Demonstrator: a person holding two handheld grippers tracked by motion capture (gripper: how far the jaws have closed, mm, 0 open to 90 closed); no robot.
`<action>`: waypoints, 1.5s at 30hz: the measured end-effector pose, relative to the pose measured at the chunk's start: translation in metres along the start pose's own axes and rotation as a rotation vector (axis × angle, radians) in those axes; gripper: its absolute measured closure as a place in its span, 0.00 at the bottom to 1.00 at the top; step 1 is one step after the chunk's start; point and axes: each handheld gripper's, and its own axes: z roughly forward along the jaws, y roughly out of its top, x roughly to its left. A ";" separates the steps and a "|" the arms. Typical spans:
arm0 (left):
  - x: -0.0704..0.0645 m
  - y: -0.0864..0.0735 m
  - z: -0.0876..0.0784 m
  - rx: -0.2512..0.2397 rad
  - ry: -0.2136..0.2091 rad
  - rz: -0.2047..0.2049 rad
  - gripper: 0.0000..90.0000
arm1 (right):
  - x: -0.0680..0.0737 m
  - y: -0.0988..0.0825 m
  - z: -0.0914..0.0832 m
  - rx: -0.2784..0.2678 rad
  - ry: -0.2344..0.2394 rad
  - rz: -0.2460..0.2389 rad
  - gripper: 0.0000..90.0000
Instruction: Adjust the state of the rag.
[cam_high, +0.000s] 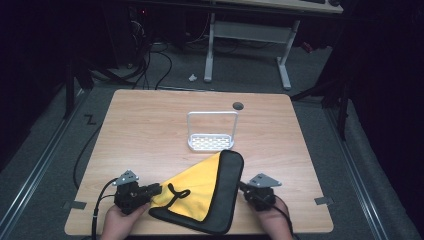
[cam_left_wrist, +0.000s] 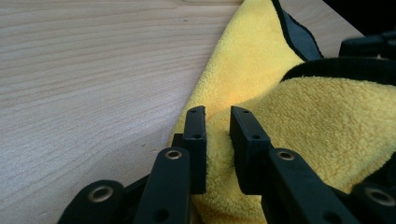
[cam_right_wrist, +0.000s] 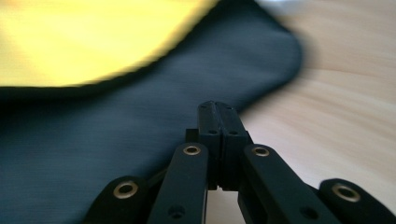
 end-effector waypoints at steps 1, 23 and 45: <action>-0.001 0.000 0.000 0.000 -0.002 0.002 0.85 | 0.010 0.001 0.003 0.010 0.038 -0.015 1.00; 0.007 -0.001 -0.016 -0.023 0.019 -0.042 0.78 | -0.044 -0.018 -0.006 0.069 -0.177 0.037 1.00; -0.109 0.000 0.073 0.191 -0.088 0.326 0.50 | -0.044 -0.018 -0.005 0.058 -0.167 0.046 1.00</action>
